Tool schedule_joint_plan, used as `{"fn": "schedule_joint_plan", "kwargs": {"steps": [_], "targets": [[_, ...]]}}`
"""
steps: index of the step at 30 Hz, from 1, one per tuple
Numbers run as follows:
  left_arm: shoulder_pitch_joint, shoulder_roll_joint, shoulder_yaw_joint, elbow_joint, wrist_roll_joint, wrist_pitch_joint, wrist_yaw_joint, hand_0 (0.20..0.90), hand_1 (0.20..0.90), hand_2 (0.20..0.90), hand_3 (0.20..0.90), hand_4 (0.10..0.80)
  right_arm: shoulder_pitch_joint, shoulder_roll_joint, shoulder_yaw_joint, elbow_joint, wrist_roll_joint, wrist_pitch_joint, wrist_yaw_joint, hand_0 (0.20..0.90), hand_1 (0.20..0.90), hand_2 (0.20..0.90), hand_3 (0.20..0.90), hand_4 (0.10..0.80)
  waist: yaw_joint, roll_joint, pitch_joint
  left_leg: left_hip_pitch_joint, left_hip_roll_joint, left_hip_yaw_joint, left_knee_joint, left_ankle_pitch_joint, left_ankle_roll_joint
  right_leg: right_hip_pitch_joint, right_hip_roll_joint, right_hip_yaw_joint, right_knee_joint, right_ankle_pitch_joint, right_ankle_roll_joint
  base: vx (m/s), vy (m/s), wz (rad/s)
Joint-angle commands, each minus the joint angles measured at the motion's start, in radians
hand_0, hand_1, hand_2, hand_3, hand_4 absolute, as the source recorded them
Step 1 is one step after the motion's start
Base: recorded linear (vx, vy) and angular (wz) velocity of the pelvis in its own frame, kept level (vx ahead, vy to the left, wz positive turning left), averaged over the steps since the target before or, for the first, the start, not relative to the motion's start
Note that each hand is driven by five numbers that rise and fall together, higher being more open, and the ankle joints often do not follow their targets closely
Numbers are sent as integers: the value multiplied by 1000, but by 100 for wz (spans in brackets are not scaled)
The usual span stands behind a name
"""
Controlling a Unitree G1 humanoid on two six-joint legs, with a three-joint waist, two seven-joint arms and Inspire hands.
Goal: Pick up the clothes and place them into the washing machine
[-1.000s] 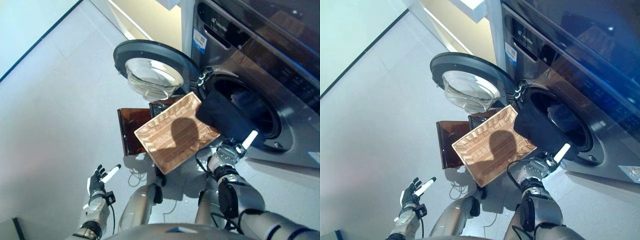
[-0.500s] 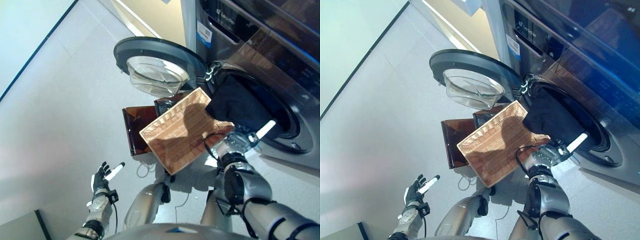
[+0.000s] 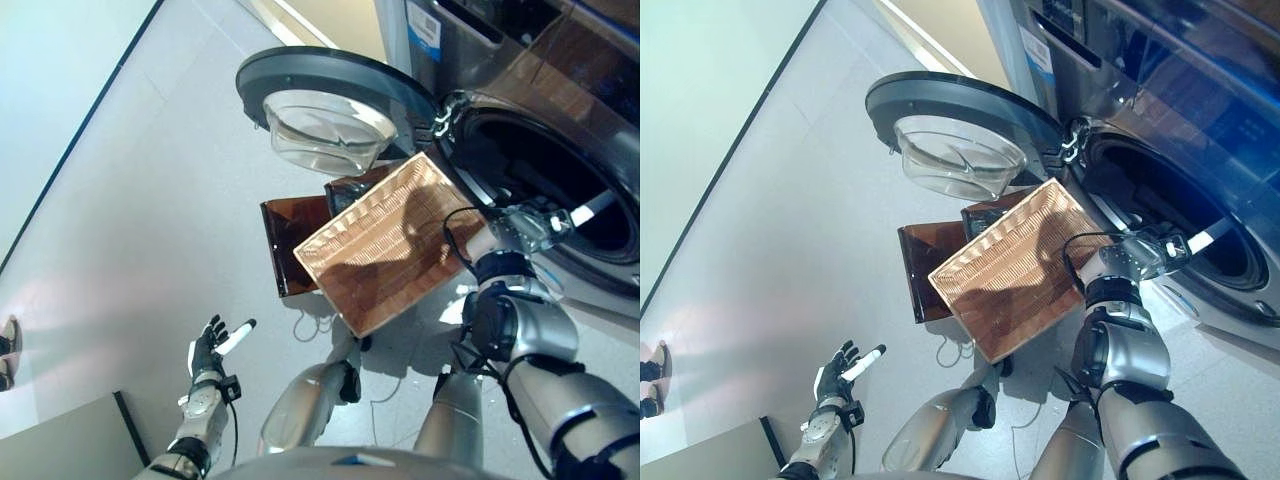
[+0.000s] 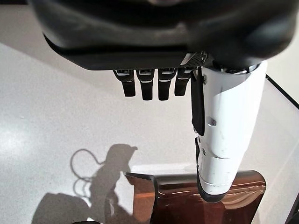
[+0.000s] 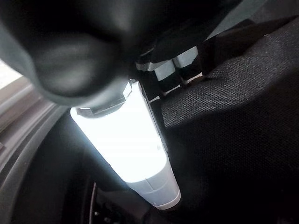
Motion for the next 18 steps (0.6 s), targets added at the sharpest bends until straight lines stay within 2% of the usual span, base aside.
{"fn": "schedule_joint_plan", "kwargs": {"steps": [1, 7, 14, 18], "targets": [[-32, 62, -9, -5, -12, -59, 18, 900, 900, 900, 900, 800, -139, -141, 67, -52, -58, -60, 20, 200, 200, 200, 200, 300, 35, 99, -29, 11, 8, -92, -8, -29, -76, 66, 77, -5, 97, -118, -27, 0, 0, 0], [-34, 79, -18, -28, -5, -66, 21, 900, 900, 900, 900, 800, -245, -231, 116, -77, -79, -95, -10, 200, 200, 200, 200, 300, 43, 115, -40, -5, 14, -89, -8, -21, -83, 32, 82, 4, 114, -126, -31, 6, -12, 0], [-39, 87, -22, -39, -5, -68, 20, 900, 900, 900, 900, 800, -337, -337, 152, -43, -101, -92, -44, 200, 200, 200, 200, 300, 52, 133, -40, -37, 16, -85, -8, -16, -82, -20, 82, 10, 131, -133, -32, -4, -8, -2], [-45, 98, -21, -51, -12, -72, 28, 900, 900, 900, 900, 800, -412, -420, 220, -2, -158, -67, -96, 200, 200, 200, 200, 300, 58, 141, -28, -73, 21, -82, -8, -8, -81, -80, 85, 21, 150, -135, -32, -33, -11, -2]]}}
